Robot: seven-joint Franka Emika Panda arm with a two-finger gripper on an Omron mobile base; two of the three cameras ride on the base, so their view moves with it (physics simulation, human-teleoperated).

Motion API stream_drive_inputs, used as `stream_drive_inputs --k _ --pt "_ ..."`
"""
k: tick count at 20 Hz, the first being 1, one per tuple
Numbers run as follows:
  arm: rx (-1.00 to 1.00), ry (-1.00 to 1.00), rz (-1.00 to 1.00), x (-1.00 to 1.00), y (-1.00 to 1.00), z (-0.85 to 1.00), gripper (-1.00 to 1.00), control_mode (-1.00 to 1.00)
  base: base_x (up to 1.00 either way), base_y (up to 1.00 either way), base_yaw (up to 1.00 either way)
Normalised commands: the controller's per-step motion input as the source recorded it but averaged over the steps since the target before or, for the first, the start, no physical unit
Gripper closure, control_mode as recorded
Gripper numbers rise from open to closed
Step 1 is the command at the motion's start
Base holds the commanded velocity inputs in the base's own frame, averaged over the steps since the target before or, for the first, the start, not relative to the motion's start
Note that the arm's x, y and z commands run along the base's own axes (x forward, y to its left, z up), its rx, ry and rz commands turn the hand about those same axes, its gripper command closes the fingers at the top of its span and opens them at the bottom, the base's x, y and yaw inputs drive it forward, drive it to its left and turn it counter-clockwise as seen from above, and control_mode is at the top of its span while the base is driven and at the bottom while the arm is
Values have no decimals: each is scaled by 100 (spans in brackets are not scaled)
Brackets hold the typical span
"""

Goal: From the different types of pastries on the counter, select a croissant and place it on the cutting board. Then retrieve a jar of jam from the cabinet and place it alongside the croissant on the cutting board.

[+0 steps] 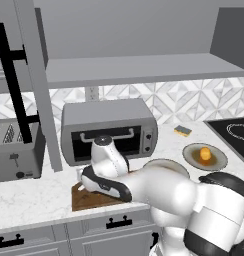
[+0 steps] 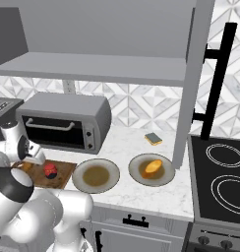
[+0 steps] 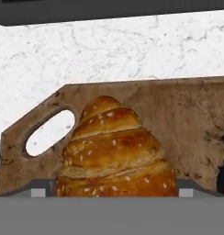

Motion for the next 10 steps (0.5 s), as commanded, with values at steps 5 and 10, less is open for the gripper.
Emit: stream_drive_inputs --k 5,10 --pt "0 0 0 11 0 0 -100 -100 0 0 0" --pt "0 -1 0 -9 24 32 -100 -100 0 0 0"
